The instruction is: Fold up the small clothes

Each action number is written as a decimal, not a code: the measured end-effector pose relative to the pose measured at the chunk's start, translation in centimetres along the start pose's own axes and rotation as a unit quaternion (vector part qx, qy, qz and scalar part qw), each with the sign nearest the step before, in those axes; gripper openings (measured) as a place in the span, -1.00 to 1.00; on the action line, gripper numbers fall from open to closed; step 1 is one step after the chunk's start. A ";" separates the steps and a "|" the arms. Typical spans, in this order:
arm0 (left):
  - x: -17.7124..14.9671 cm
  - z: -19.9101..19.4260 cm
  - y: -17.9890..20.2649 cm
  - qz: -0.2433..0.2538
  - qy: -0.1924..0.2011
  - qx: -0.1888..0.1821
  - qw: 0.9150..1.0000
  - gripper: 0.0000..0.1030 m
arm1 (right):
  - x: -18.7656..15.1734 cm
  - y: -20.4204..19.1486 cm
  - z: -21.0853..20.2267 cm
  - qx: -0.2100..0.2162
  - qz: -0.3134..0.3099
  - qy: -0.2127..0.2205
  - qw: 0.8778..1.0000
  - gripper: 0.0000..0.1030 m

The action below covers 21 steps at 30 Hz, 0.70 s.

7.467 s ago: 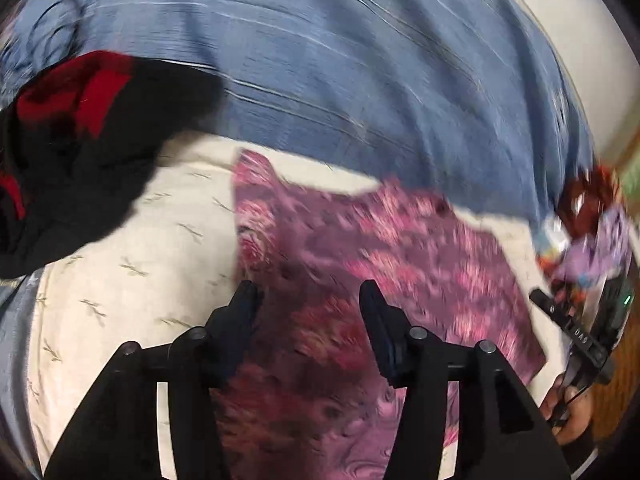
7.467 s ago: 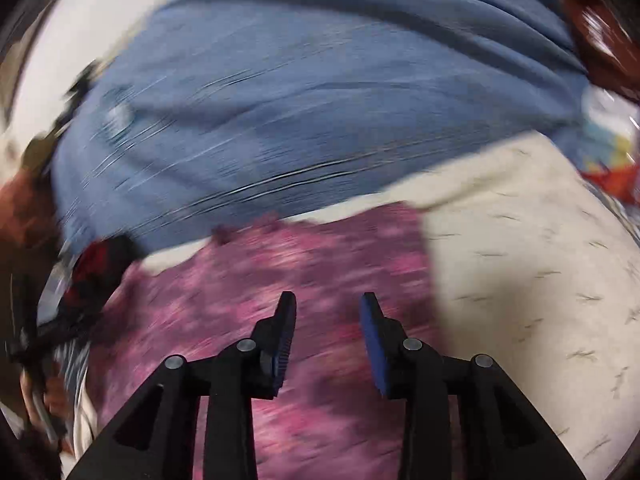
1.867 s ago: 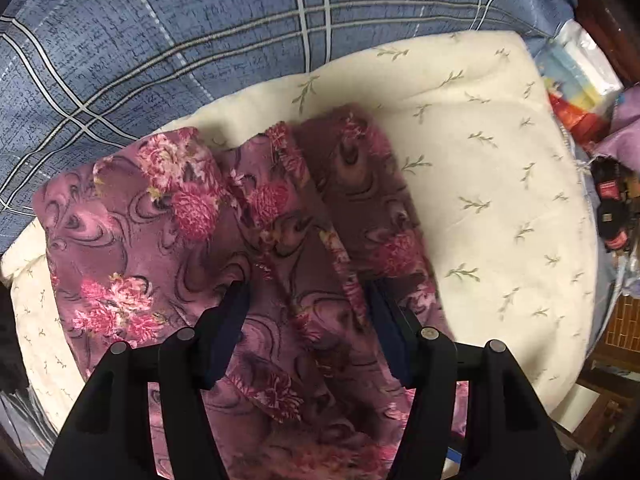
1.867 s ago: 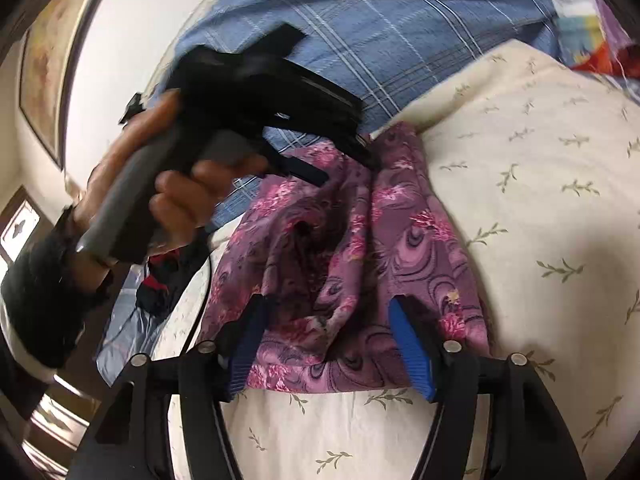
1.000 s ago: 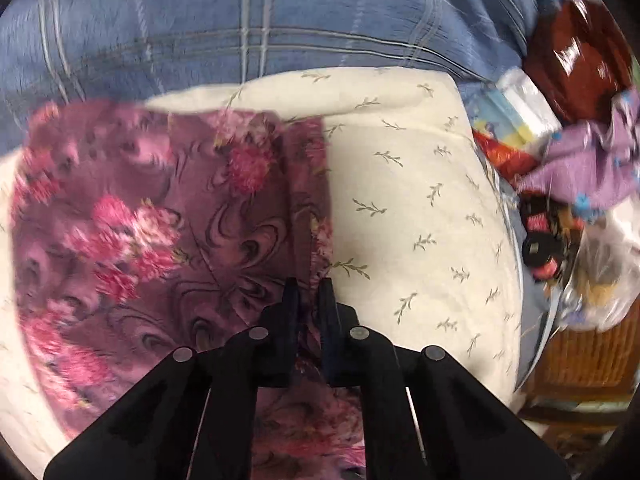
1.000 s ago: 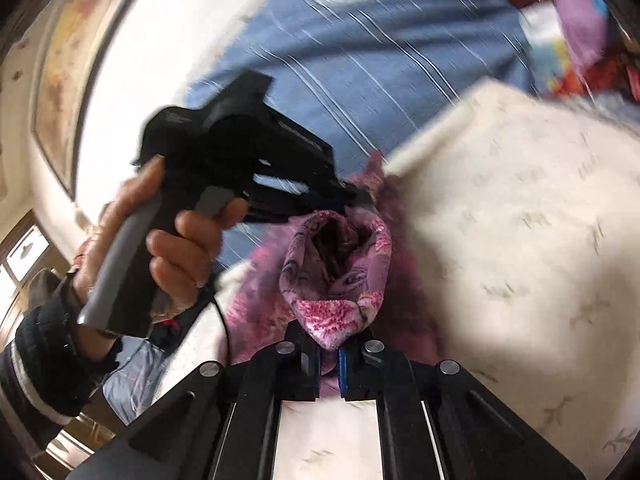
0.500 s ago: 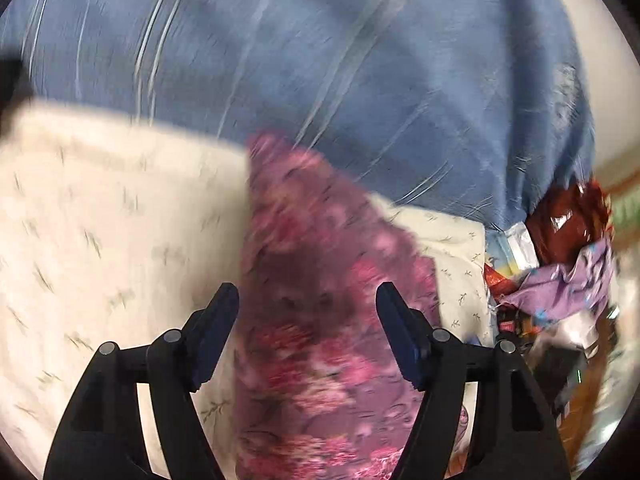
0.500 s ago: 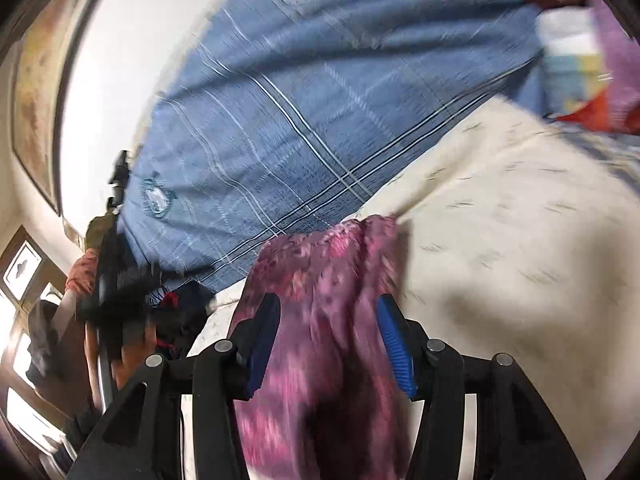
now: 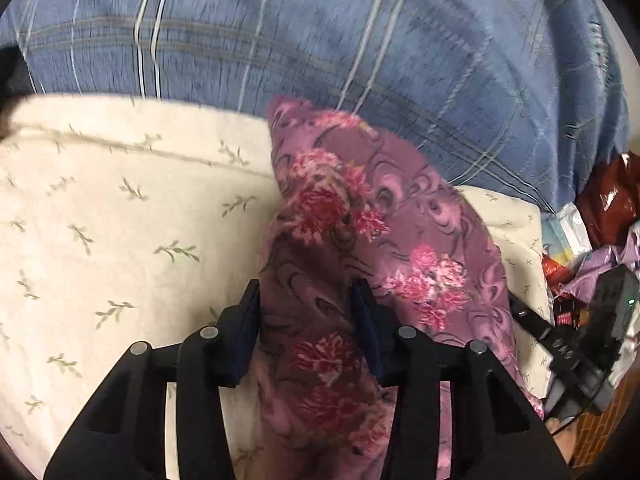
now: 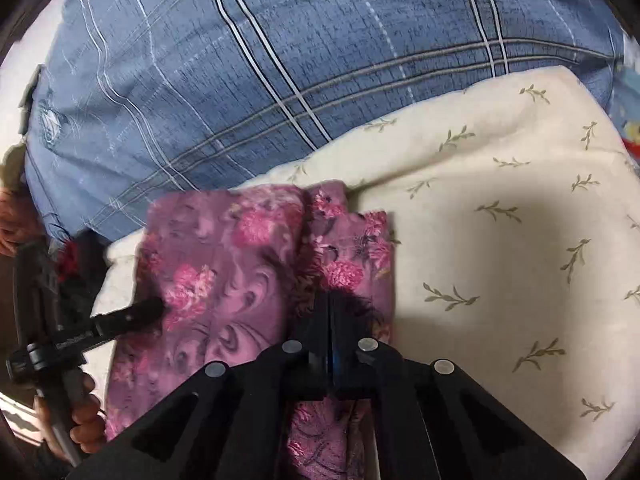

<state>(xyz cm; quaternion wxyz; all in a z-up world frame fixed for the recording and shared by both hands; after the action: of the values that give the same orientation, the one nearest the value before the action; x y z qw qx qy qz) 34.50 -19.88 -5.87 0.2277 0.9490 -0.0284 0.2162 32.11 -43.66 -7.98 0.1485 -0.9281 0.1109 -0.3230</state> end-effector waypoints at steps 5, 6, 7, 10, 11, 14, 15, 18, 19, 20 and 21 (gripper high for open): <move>-0.6 -2.6 1.1 0.038 0.025 0.033 0.998 -0.17 | -0.5 -3.3 -6.0 0.077 -0.035 0.040 0.996 -0.80; -0.8 -3.0 1.4 0.043 0.030 0.034 0.998 -0.16 | -0.7 -3.8 -6.4 0.083 -0.041 0.037 0.995 -0.75; -1.0 -3.3 1.6 0.046 0.033 0.036 0.998 -0.17 | -1.3 -4.3 -6.7 0.083 -0.049 0.032 0.995 -0.62; -1.7 -3.4 2.3 0.049 0.033 0.041 0.997 -0.17 | -2.2 -3.9 -5.9 0.040 -0.057 0.030 0.997 -0.22; -2.0 -3.5 2.5 0.049 0.032 0.043 0.997 -0.17 | -2.6 -3.3 -5.3 0.032 -0.050 0.024 0.998 -0.21; -2.5 -3.9 2.8 0.050 0.031 0.045 0.997 -0.17 | -4.3 -2.5 -2.6 0.028 -0.030 -0.035 0.999 -0.24; -2.6 -4.2 2.9 0.052 0.031 0.044 0.997 -0.16 | -4.7 -2.6 -2.5 0.030 -0.032 -0.034 0.998 -0.32; -2.6 -5.0 2.8 0.061 0.043 0.049 0.996 -0.04 | -3.8 -3.3 -4.5 0.057 -0.047 0.010 0.997 -0.90; -3.0 -4.4 2.3 0.059 0.038 0.053 0.996 0.04 | -3.7 -3.0 -4.4 0.047 -0.048 0.017 0.998 -0.91; -3.7 -3.7 1.3 0.054 0.023 0.062 0.996 0.04 | -4.3 -1.8 -3.2 0.015 -0.053 0.000 0.999 -0.91; -4.3 -3.3 0.8 0.049 0.008 0.062 0.997 0.05 | -4.9 -1.1 -2.2 0.001 -0.053 -0.019 0.998 -0.91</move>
<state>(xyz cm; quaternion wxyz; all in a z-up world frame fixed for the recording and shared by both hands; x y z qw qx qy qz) 29.18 -19.32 -4.72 0.1575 0.9570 -0.0596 0.2361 27.07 -41.58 -8.69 0.1344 -0.9384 0.0586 -0.3129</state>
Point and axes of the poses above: each gripper's, at about its wrist camera, not at the fingertips, and z roughly the way its jaws point, y to its right, x to its top, the point moved 10 cm from there along z, roughly the way its jaws point, and after that the axes turned 6 degrees about -x, right-handed, at the moved point
